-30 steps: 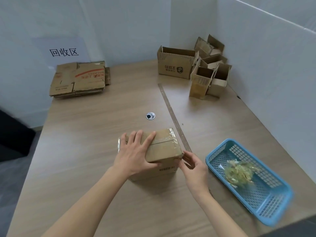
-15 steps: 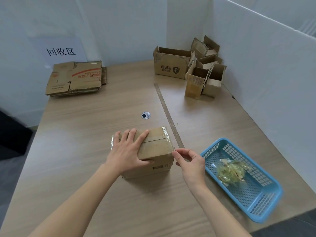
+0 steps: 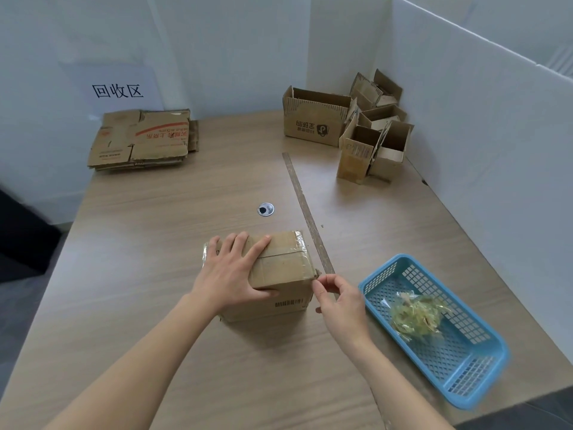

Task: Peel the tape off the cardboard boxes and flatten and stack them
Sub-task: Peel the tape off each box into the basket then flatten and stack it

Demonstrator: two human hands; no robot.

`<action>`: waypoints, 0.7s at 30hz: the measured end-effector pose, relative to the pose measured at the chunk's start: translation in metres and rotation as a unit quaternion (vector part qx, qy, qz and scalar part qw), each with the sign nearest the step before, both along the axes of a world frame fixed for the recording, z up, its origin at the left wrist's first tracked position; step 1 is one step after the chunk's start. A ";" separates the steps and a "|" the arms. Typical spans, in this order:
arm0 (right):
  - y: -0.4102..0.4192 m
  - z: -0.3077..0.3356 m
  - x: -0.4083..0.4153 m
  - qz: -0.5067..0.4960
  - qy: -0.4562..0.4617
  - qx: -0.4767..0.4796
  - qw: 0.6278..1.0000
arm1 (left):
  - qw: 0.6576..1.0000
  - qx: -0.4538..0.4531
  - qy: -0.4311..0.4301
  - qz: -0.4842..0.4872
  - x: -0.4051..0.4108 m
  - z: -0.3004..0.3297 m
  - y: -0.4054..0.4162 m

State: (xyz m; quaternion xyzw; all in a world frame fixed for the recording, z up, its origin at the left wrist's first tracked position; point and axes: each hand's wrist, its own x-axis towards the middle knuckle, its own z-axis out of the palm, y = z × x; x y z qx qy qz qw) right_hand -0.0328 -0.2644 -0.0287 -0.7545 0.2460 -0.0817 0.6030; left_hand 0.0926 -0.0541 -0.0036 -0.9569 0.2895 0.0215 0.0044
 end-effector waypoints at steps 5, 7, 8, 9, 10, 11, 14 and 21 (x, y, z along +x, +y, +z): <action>-0.019 0.028 0.006 0.115 0.095 0.004 0.989 | 1.000 -0.002 0.006 -0.006 -0.002 0.004 0.000; -0.035 0.043 0.018 0.142 0.090 -0.006 0.986 | 1.000 -0.004 0.007 -0.024 -0.005 0.005 0.001; -0.042 0.050 0.027 0.135 0.079 -0.019 0.987 | 0.999 -0.003 0.005 -0.040 -0.007 0.006 0.002; -0.048 0.055 0.037 0.121 0.064 -0.044 0.990 | 0.998 -0.002 0.001 -0.057 -0.010 0.006 0.002; -0.050 0.059 0.046 0.109 0.049 -0.073 0.990 | 0.997 -0.004 -0.004 -0.072 -0.014 0.007 0.003; -0.050 0.060 0.053 0.106 0.037 -0.093 0.989 | 0.997 -0.008 -0.008 -0.082 -0.018 0.007 0.005; -0.037 0.048 0.055 0.122 0.005 -0.094 0.988 | 0.995 -0.029 -0.013 -0.091 -0.029 0.008 0.010; -0.044 0.025 0.027 0.229 -0.095 -0.095 0.964 | 0.994 -0.039 -0.007 -0.100 -0.028 0.011 0.011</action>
